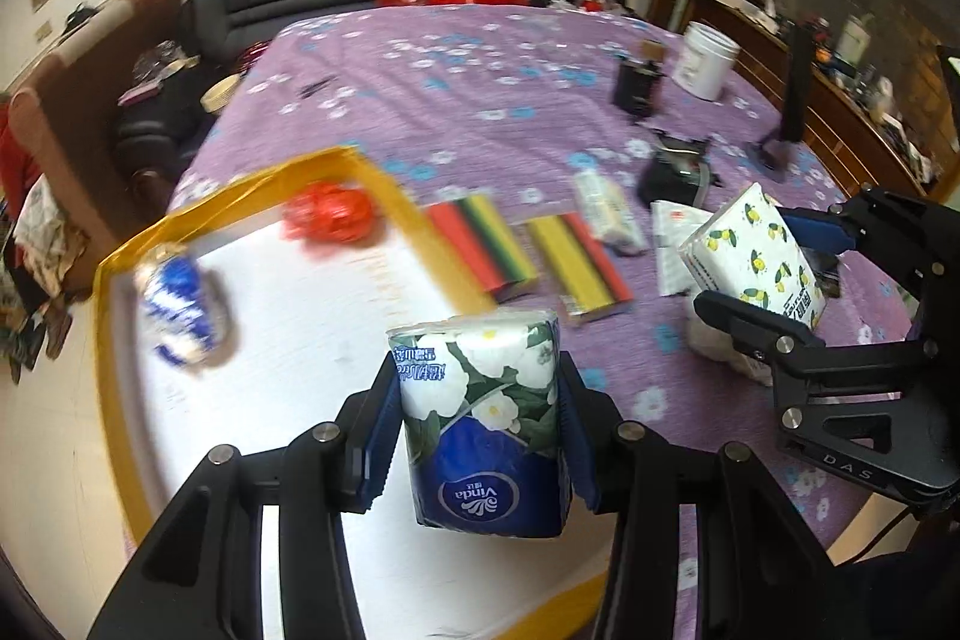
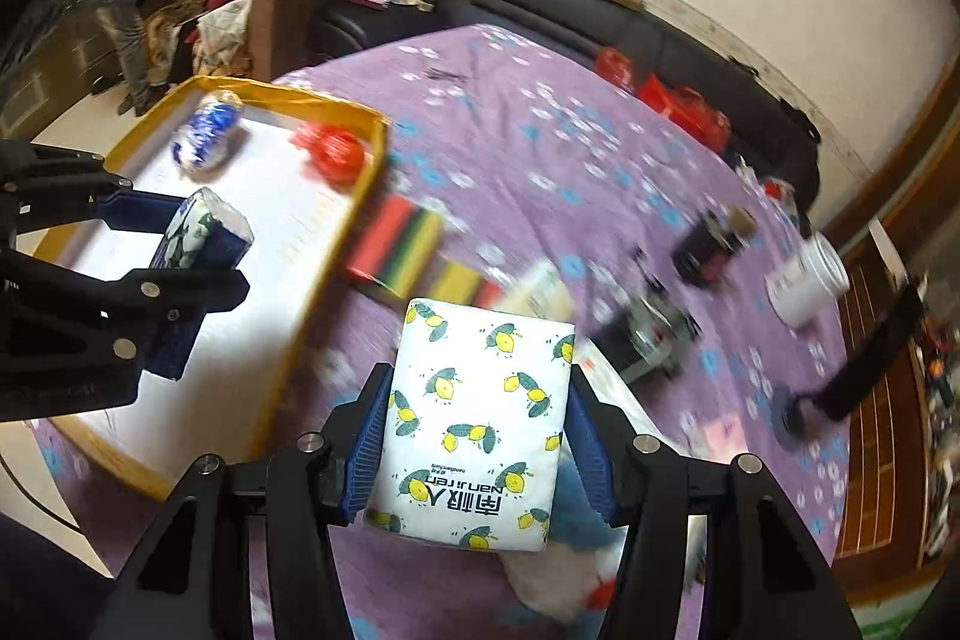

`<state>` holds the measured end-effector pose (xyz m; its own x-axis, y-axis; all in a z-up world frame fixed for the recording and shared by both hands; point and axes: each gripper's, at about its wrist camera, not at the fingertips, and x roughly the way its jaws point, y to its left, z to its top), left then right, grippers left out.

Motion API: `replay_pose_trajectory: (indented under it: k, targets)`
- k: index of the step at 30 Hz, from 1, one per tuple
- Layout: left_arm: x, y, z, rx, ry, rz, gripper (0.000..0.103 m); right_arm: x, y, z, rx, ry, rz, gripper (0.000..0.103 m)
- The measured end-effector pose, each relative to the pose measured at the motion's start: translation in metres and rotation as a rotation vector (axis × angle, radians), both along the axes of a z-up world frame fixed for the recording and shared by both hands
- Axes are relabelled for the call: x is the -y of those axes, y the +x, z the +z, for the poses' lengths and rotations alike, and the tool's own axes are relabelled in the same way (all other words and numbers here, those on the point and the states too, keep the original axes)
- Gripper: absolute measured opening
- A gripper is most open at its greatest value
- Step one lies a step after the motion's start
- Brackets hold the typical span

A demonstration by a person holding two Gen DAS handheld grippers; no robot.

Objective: Organize soft objects
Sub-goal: 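Carry the Vinda pack and lemon-print pack over the tray and open both grippers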

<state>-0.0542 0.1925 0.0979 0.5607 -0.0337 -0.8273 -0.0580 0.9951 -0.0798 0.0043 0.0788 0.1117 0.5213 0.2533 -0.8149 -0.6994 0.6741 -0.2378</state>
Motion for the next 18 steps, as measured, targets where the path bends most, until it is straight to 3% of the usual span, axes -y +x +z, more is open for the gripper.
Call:
replay_pose_trajectory:
  k: [8,18]
  targets:
    - [-0.053,-0.016,-0.005,-0.009,-0.005,0.105,0.046,-0.063,-0.004,-0.001,0.022,-0.019,0.093,0.059]
    - [-0.096,-0.029,-0.016,-0.029,-0.005,0.192,0.046,-0.125,0.004,-0.015,-0.034,-0.009,0.144,0.060]
